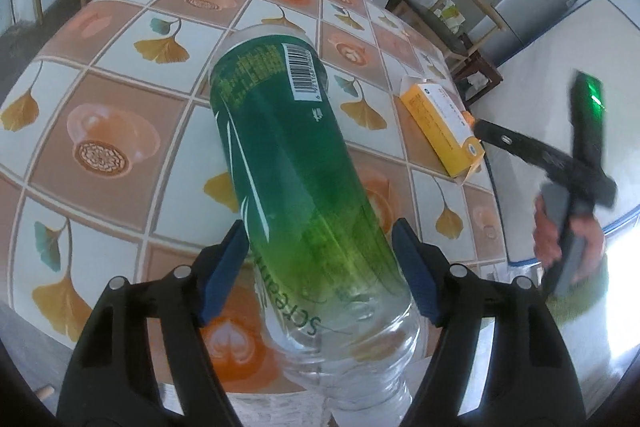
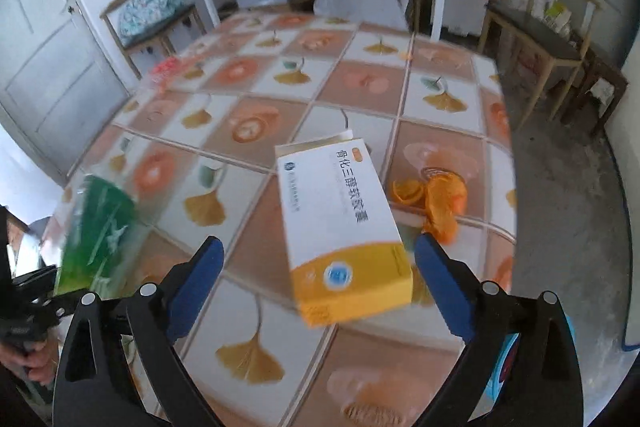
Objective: Collect trash
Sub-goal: 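Grasp the green plastic bottle with the left tool while the right tool grasps the yellow medicine box, then lift the bottle and box and turn both tools toward the wastebasket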
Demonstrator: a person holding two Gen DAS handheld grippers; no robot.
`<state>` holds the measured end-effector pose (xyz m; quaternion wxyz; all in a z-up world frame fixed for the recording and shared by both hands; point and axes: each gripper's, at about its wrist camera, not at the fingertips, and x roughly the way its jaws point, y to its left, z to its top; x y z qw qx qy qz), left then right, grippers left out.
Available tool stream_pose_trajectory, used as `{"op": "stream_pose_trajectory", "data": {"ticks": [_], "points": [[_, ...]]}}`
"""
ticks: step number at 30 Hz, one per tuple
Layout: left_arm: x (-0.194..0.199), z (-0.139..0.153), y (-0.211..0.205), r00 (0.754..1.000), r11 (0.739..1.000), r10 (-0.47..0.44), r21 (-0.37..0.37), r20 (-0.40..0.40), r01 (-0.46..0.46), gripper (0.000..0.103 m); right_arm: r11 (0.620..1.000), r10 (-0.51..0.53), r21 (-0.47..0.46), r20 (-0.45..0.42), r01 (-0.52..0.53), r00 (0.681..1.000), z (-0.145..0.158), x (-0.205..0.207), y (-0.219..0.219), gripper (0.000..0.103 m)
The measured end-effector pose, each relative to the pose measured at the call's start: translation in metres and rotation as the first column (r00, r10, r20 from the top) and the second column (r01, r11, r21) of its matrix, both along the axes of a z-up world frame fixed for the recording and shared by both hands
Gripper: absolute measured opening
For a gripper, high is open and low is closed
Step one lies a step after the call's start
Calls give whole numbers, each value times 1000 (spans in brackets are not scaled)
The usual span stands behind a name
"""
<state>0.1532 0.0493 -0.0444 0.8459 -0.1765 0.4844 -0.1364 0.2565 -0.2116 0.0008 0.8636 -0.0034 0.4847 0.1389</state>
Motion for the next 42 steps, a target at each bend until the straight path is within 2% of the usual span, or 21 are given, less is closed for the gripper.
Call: {"op": "stream_pose_trajectory", "data": {"ticks": [2, 6, 10, 11, 16, 25, 29, 42], "points": [[-1, 1, 0, 1000, 1000, -8, 18, 5, 8, 69, 1000, 3, -24, -40, -4, 999, -12, 11, 3, 93], [-4, 2, 2, 1000, 999, -17, 34, 9, 16, 69, 1000, 8, -18, -70, -10, 997, -22, 6, 7, 93], [-9, 2, 0, 1000, 998, -17, 52, 14, 17, 69, 1000, -13, -6, -102, 13, 995, -25, -9, 7, 72], [-10, 3, -1, 1000, 998, -18, 59, 15, 17, 69, 1000, -18, 5, -110, 18, 994, -26, -13, 6, 69], [-17, 4, -2, 1000, 997, -22, 68, 8, 22, 68, 997, -25, 68, -129, 34, 991, -24, -53, -1, 69], [-34, 6, 2, 999, 997, -32, 63, -34, 34, 65, 994, -6, 108, -161, 24, 987, -20, -133, -9, 70], [-27, 7, 0, 999, 997, -18, 76, -34, 21, 65, 992, -23, 117, -123, 37, 992, -14, -139, -9, 86], [-8, 0, -8, 1000, 997, -6, 79, -23, 8, 64, 992, -52, 105, -123, 65, 991, -25, -115, 11, 88]]}}
